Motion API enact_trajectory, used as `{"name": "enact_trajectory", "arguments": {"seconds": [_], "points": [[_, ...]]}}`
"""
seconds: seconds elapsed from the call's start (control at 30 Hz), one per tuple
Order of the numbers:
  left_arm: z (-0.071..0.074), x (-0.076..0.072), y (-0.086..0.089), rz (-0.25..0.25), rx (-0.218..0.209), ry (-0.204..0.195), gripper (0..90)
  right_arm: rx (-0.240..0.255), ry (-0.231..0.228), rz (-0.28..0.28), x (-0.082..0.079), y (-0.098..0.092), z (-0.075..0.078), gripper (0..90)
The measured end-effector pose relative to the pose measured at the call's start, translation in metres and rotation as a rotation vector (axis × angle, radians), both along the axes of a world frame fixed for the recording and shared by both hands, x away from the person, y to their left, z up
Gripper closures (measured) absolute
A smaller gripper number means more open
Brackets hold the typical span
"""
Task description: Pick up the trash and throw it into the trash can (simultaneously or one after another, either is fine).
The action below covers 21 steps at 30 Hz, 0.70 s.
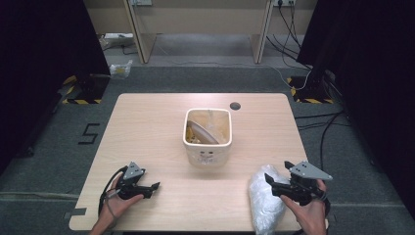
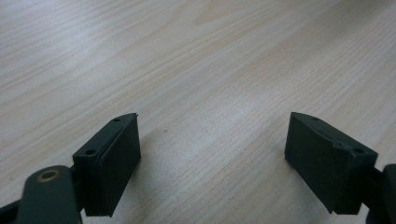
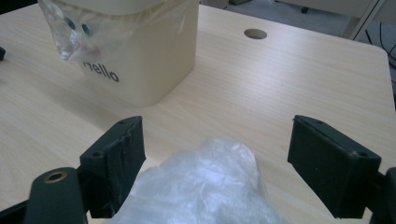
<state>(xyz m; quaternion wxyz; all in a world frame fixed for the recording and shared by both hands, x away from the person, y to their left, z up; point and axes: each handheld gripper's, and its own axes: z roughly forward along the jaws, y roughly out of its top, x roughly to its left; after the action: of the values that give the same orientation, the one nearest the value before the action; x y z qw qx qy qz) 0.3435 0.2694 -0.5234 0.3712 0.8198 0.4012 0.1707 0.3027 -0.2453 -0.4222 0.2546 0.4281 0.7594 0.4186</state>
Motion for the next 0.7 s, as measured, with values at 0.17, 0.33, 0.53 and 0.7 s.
{"name": "enact_trajectory", "arguments": {"seconds": [0.17, 0.33, 0.53, 0.7], "points": [[0.000, 0.000, 0.000, 0.000, 0.000, 0.000, 17.3, -0.006, 0.020, -0.010, -0.002, -0.003, -0.009, 18.0], [0.000, 0.000, 0.000, 0.000, 0.000, 0.000, 17.3, -0.013, 0.034, -0.015, -0.002, -0.002, -0.013, 17.7], [0.000, 0.000, 0.000, 0.000, 0.000, 0.000, 17.3, -0.016, 0.052, -0.016, -0.005, -0.002, -0.018, 17.4], [0.000, 0.000, 0.000, 0.000, 0.000, 0.000, 17.3, -0.015, 0.069, -0.025, -0.008, -0.006, -0.025, 17.2]]}}
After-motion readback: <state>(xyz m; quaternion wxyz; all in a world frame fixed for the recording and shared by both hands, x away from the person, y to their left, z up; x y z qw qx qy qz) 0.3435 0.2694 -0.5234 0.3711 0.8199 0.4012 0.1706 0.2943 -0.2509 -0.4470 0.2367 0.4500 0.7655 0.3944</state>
